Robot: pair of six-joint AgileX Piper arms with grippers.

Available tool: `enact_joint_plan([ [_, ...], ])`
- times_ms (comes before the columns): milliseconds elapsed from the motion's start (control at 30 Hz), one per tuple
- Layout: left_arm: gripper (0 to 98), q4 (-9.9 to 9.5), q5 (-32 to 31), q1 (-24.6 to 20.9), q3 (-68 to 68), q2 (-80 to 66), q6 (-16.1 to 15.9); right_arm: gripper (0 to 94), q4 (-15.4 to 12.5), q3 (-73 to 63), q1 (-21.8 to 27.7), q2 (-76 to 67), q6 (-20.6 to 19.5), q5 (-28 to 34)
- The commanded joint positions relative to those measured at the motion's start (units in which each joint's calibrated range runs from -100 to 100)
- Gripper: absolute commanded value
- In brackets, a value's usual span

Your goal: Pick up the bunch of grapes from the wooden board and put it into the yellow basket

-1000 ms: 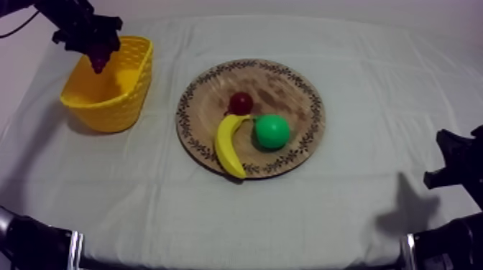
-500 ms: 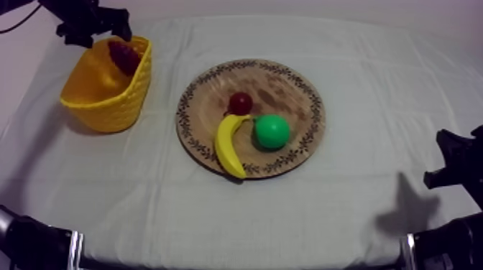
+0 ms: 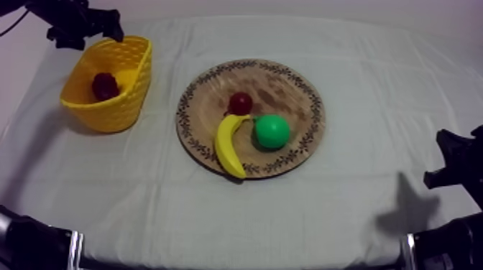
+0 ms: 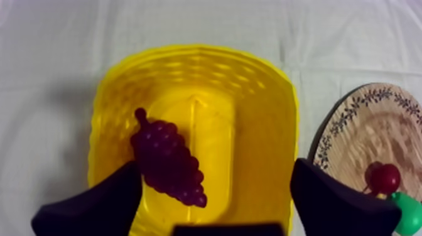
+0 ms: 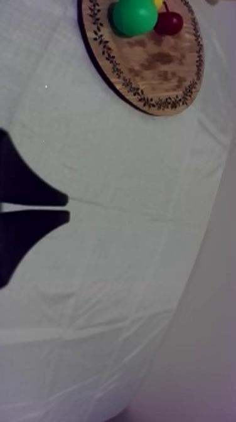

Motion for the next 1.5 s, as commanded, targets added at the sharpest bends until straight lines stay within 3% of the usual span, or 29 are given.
enact_joint_plan([
  [0,80.3,-0.18,-0.41,0.03,1.52,-1.95,0.16,0.5,-0.02,-0.01,0.01,0.0,0.02,0.0],
  [100,70.4,-0.39,-1.24,0.04,4.05,-5.05,0.36,0.5,-0.02,-0.01,0.01,0.0,0.02,0.0],
  [333,25.7,-0.34,-4.63,0.06,11.99,-13.62,-1.7,0.5,-0.02,-0.01,0.01,0.0,0.01,0.0],
  [533,5.5,-0.48,-9.29,-0.8,22.04,-22.0,-2.57,0.5,-0.02,-0.01,0.01,0.0,0.02,0.0],
  [1000,0.0,-0.83,-16.84,-1.55,43.07,-39.93,-4.02,0.5,-0.02,-0.01,0.01,0.0,0.02,0.0],
  [1467,0.0,-1.81,-20.13,-1.1,60.4,-62.59,-1.3,0.5,-0.02,-0.01,0.01,0.0,0.02,0.0],
])
